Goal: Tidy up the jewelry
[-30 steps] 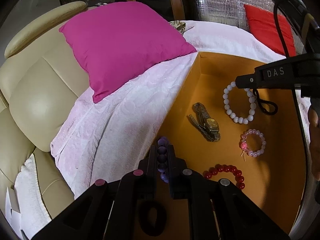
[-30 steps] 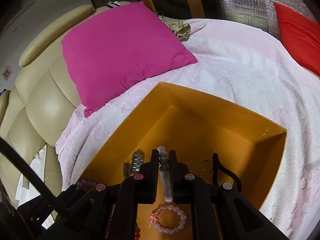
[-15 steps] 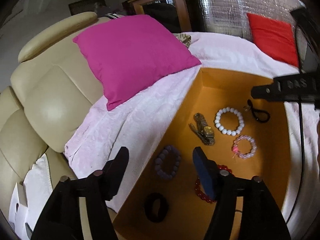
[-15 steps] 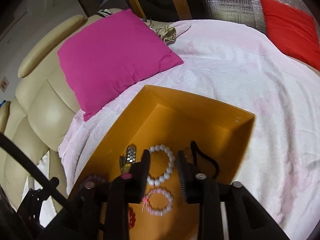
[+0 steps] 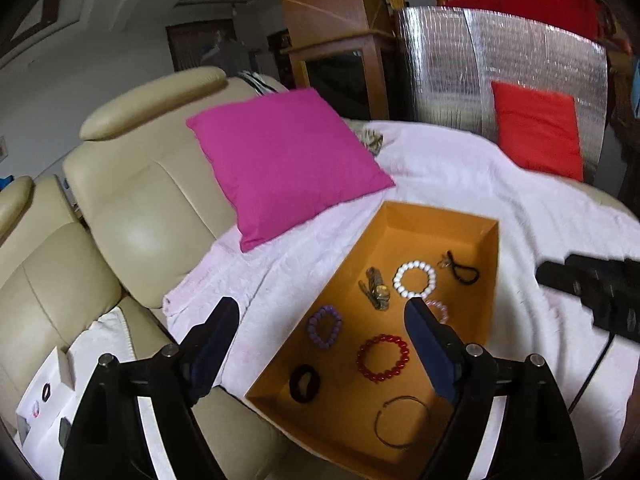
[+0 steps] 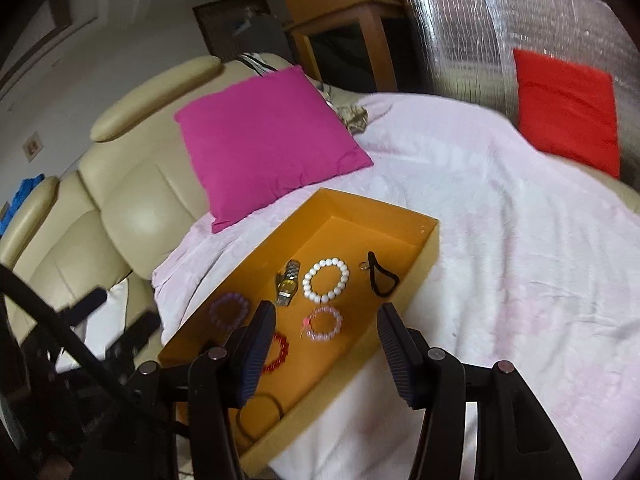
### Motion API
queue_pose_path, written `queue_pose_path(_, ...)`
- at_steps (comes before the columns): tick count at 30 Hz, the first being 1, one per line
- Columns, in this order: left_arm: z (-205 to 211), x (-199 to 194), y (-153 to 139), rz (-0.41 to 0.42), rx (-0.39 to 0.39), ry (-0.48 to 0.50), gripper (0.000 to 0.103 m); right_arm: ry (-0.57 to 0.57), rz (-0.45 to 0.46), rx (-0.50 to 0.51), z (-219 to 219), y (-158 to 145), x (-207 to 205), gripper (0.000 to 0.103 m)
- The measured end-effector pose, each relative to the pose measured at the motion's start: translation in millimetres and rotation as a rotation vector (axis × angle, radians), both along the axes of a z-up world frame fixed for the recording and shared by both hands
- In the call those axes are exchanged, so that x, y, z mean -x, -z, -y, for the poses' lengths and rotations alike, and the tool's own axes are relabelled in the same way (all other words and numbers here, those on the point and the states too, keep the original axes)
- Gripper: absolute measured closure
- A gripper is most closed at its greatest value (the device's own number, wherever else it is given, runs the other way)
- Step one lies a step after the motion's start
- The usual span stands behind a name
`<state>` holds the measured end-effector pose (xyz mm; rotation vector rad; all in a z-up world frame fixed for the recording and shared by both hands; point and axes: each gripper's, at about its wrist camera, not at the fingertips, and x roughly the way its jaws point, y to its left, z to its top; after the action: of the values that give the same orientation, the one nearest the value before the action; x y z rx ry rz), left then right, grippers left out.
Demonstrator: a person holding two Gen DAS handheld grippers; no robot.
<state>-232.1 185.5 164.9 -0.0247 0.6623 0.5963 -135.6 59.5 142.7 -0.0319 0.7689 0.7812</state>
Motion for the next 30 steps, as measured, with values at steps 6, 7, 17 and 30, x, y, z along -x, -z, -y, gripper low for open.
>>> queue_pose_path(6, 27, 30, -30, 0.041, -0.056, -0.036, 0.015, -0.02, 0.072, -0.027, 42, -20, 48, 0.046)
queue_pose_path(7, 33, 36, -34, 0.046, -0.07, -0.035, 0.015, -0.023, 0.079, -0.037, 49, -23, 56, 0.046)
queue_pose_path(17, 63, 82, -53, 0.059, -0.174, -0.061, 0.013, -0.016, 0.193, -0.074, 97, -45, 137, 0.043)
queue_pose_path(30, 72, 112, -59, 0.08, -0.171, -0.067, 0.011, 0.039, 0.229, -0.085, 107, -48, 179, 0.041)
